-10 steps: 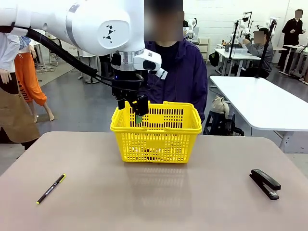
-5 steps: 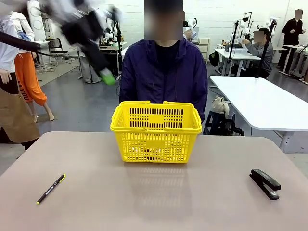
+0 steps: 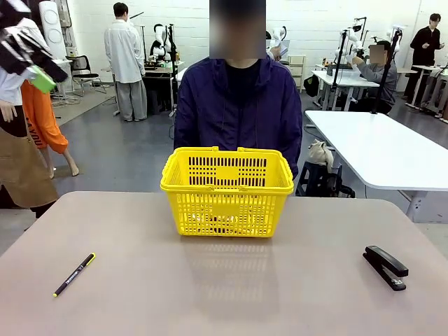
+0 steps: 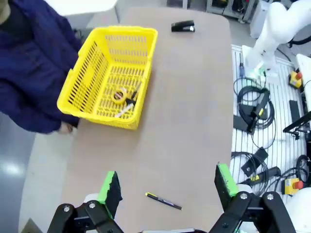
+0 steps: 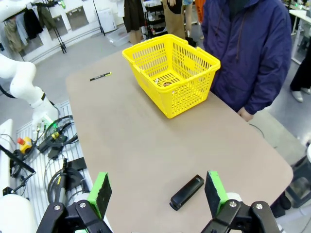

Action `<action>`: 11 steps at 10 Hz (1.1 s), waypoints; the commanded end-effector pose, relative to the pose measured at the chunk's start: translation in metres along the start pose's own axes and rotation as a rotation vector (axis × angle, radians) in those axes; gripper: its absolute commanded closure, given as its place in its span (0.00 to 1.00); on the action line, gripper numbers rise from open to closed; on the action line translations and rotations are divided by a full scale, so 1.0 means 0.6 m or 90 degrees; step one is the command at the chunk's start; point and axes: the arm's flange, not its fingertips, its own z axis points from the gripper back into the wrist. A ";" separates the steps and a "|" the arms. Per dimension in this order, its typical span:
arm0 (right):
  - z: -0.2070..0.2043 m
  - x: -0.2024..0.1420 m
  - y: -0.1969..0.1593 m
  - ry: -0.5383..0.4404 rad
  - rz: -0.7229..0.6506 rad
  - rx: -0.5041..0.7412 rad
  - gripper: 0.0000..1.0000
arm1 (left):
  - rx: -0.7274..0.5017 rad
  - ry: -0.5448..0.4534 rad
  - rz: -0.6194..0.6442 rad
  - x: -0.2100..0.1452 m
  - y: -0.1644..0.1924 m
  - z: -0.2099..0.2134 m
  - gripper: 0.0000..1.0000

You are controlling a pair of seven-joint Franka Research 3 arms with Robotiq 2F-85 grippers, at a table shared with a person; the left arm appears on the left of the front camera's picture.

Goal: Place the items the person wants into the basket.
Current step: Pick up the item the person points to and place it in the Market Basket.

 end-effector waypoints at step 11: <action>-0.003 0.002 -0.001 -0.025 0.010 0.005 0.00 | 0.015 -0.165 -0.004 -0.203 0.075 -0.019 0.00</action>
